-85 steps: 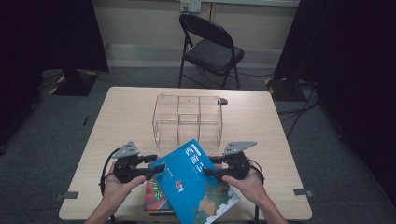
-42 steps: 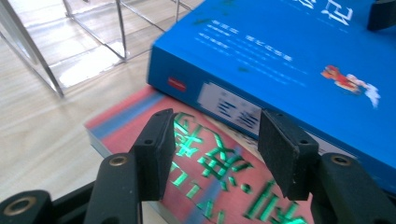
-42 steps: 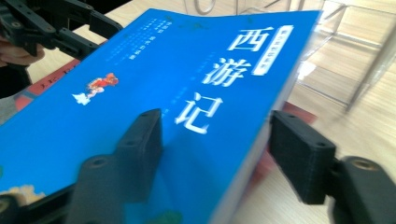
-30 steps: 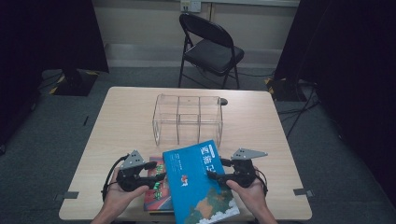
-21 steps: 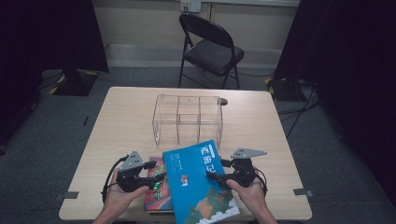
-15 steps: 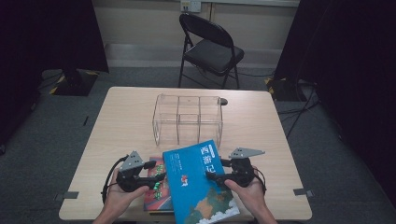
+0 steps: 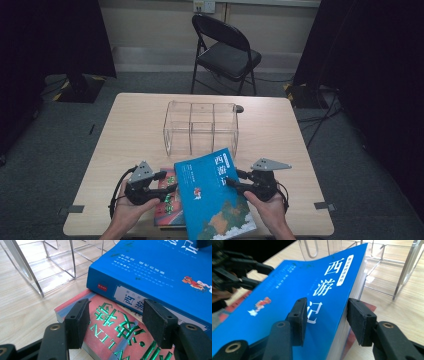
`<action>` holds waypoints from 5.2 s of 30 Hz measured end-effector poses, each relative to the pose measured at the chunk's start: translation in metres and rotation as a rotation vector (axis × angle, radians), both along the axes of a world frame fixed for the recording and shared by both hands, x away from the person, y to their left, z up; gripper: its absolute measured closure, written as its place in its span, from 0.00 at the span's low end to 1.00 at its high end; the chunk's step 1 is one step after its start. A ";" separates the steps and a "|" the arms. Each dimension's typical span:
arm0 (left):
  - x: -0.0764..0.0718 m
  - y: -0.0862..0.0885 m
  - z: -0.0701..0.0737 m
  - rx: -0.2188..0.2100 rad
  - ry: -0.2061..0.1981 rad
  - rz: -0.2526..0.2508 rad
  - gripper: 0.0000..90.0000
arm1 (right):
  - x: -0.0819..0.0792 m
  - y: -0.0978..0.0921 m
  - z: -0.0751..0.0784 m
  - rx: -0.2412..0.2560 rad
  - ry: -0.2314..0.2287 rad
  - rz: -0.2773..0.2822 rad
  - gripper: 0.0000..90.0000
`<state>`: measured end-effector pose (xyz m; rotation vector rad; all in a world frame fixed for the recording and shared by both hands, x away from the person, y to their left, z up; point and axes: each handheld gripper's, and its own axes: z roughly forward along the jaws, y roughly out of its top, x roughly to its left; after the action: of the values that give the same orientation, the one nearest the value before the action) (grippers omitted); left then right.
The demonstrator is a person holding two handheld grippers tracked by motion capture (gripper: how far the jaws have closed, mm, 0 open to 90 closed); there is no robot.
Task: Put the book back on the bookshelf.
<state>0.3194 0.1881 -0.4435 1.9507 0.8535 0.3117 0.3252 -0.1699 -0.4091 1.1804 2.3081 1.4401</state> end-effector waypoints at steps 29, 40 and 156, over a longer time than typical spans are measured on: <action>0.001 0.000 -0.001 -0.002 -0.009 0.011 0.43 | 0.031 0.025 -0.004 0.051 0.179 0.216 0.52; 0.007 -0.001 -0.002 0.005 -0.024 0.062 0.43 | 0.035 0.027 -0.005 0.056 0.219 0.301 0.63; -0.015 -0.036 0.097 -0.256 -0.198 -0.225 0.67 | -0.011 0.023 0.087 0.113 -0.291 0.254 0.66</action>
<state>0.3044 0.1524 -0.3467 1.7243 0.5126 0.2440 0.3142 -0.1469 -0.3226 0.6619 2.2560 1.7165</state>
